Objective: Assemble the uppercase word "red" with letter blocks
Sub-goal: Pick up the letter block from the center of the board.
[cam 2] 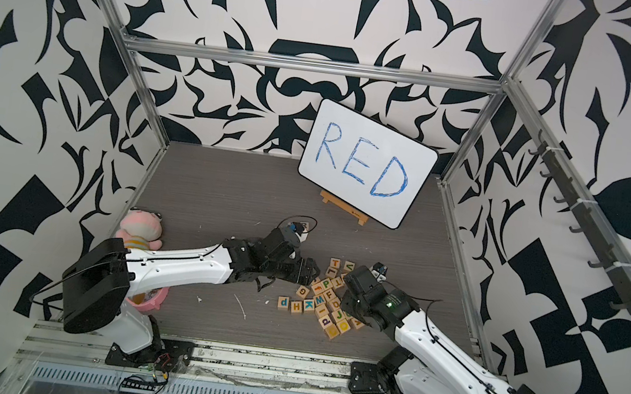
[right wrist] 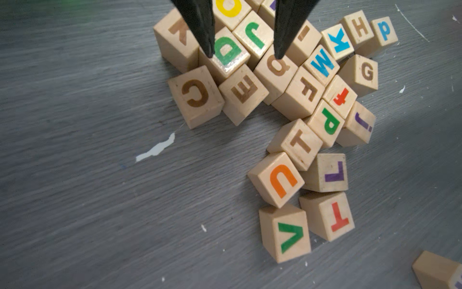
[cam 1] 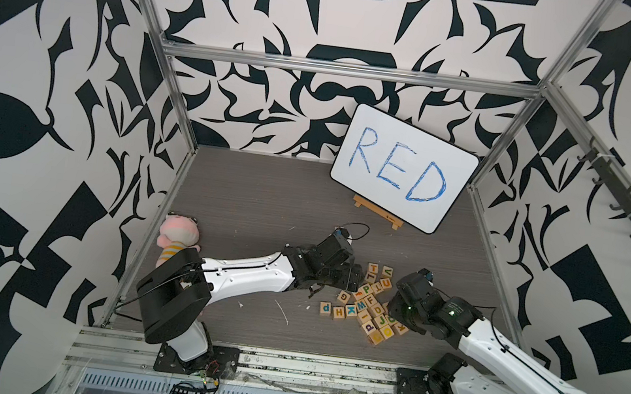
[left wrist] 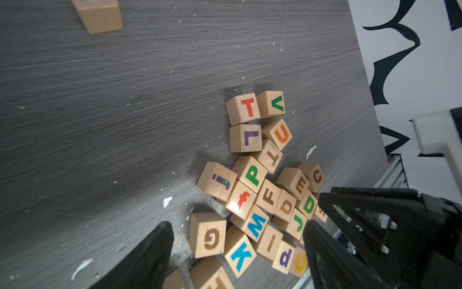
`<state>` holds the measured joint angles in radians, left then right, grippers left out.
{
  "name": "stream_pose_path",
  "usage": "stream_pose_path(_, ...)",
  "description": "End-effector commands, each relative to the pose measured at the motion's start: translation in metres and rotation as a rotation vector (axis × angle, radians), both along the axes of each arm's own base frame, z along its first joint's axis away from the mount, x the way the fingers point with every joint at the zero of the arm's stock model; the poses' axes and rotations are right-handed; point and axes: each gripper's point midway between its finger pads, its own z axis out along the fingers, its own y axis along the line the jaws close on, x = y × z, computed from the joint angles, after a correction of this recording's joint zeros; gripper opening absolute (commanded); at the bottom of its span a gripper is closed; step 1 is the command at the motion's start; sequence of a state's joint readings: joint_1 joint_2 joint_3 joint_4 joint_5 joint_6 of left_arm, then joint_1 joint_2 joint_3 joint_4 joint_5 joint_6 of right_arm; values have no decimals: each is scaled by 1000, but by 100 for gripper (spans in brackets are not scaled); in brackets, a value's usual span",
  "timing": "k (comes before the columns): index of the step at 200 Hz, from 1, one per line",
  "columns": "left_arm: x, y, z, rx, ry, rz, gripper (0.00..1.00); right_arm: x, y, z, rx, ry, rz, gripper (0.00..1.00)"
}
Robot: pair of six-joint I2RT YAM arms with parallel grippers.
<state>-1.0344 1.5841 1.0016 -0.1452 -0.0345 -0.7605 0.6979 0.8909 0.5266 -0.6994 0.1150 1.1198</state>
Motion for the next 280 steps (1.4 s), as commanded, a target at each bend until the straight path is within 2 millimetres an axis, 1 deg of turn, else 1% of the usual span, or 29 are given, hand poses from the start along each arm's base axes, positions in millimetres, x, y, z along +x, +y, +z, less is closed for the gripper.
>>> stream_pose_path(1, 2, 3, 4, -19, -21, 18, 87, 3, 10, -2, 62, 0, -61, 39)
stream_pose_path(24, 6, 6, 8, -20, -41, 36, 89, 4, 10, -7, 61, 0, -75, 39)
stream_pose_path(43, 10, 11, 14, -33, -76, 62, 91, 7, 8, -7, 51, -12, -85, 39)
stream_pose_path(88, 16, 27, 19, -53, -131, 134, 92, 12, 1, -7, 7, -36, -109, 40)
stream_pose_path(94, 15, 26, 20, -61, -132, 129, 93, 12, 1, -7, 2, -31, -108, 40)
stream_pose_path(96, 14, 26, 21, -66, -132, 128, 93, 15, -3, -6, -17, -46, -118, 40)
stream_pose_path(103, 12, 25, 21, -75, -128, 113, 94, 16, -5, -7, -32, -52, -121, 40)
stream_pose_path(153, 5, 19, 10, -69, -81, 74, 94, 19, -4, -8, -49, -46, -121, 40)
stream_pose_path(201, 5, 17, 9, -74, -76, 68, 94, 24, 1, -7, -15, -64, -139, 40)
stream_pose_path(280, 3, 18, 7, -68, -73, 66, 94, 28, 2, -13, -51, -50, -129, 40)
